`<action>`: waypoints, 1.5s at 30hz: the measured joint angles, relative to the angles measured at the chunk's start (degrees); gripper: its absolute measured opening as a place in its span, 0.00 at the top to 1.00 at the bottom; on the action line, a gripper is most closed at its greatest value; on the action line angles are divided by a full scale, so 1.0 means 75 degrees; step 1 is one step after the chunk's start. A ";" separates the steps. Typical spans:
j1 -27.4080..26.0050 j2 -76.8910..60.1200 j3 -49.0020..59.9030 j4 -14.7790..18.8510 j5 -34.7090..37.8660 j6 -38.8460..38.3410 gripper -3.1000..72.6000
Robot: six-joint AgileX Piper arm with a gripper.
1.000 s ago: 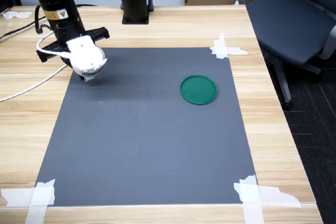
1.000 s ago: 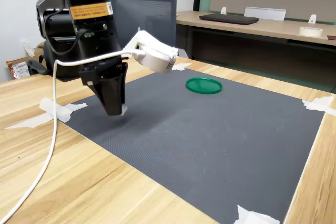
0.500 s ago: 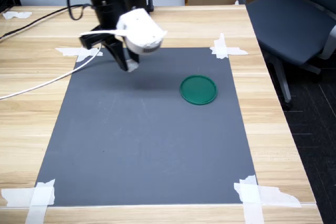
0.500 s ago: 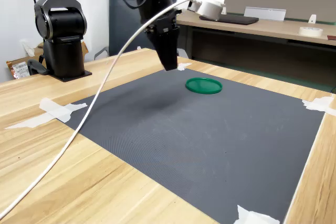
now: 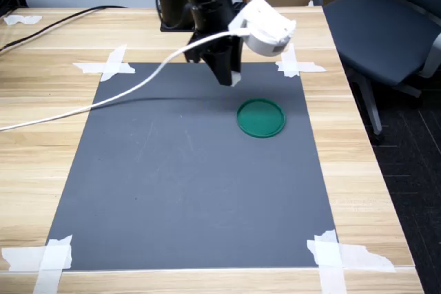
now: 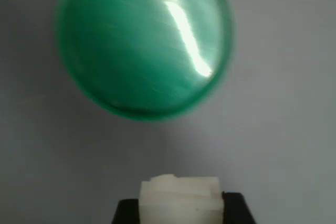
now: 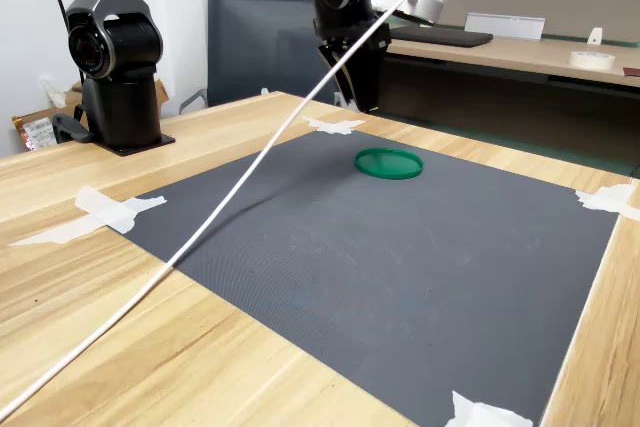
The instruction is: Grasp a white terminal and put it in the green lid.
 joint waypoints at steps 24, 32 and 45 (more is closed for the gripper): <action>0.0976 0.1555 -0.0014 -0.0651 -0.1435 0.0305 0.62; 0.0976 0.1818 -0.0014 -0.0593 -0.1416 0.0240 0.60; 0.0976 0.1796 -0.0014 -0.0017 -0.1977 0.0233 0.36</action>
